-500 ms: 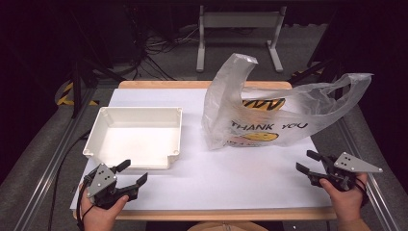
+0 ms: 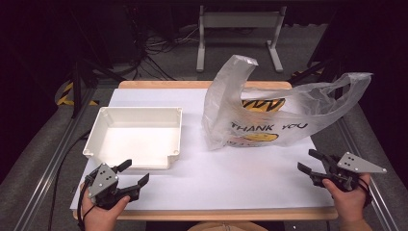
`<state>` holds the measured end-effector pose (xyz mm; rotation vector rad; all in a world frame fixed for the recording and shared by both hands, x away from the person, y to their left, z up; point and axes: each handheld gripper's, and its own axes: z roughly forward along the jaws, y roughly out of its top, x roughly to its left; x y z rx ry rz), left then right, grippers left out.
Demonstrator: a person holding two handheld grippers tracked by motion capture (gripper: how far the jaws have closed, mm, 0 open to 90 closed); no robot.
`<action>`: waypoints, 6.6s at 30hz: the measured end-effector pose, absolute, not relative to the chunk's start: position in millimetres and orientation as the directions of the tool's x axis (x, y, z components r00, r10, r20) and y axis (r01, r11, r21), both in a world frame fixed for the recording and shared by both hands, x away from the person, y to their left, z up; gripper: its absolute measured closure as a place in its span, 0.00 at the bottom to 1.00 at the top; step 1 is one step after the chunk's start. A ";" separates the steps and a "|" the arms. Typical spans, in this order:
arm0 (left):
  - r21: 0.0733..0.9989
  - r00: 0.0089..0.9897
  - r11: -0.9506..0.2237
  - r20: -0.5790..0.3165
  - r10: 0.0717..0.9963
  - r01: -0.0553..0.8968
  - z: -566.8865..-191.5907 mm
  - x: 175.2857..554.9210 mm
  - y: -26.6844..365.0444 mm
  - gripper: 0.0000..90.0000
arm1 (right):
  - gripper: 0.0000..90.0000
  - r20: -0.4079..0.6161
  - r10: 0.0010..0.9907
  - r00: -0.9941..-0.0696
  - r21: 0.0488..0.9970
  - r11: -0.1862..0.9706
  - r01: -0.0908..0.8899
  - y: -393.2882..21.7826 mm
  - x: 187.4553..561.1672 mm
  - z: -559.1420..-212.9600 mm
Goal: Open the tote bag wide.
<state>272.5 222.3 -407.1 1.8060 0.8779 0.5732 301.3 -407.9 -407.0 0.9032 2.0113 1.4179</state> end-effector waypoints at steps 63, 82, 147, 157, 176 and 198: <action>0.952 0.799 -0.224 -0.037 0.600 0.211 -334.4 358.6 53.7 0.14 | 0.07 0.004 0.778 -0.628 0.965 0.163 0.207 -412.3 310.8 -401.7; 0.950 0.770 -0.232 -0.015 0.638 0.211 -341.5 392.1 29.6 0.17 | 0.07 0.016 0.782 -0.623 0.973 0.130 0.189 -412.4 310.7 -401.5; 0.939 0.803 -0.255 -0.038 0.594 0.233 -342.8 414.7 40.5 0.96 | 0.61 -0.092 0.794 -0.601 0.968 0.212 0.132 -402.2 377.9 -309.8; 0.933 0.797 -0.278 -0.016 0.603 0.229 -340.5 420.9 40.4 0.96 | 1.00 -0.121 0.754 -0.646 0.956 0.265 0.130 -391.3 389.6 -304.8; 0.878 0.792 -0.350 -0.052 0.609 0.326 -369.6 429.2 39.3 0.98 | 1.00 -0.028 0.766 -0.643 0.936 0.246 0.253 -386.9 402.4 -332.9; 0.793 0.748 -0.396 -0.110 0.654 0.463 -404.4 435.2 23.3 0.97 | 1.00 0.056 0.783 -0.620 0.895 0.236 0.379 -383.0 415.1 -376.6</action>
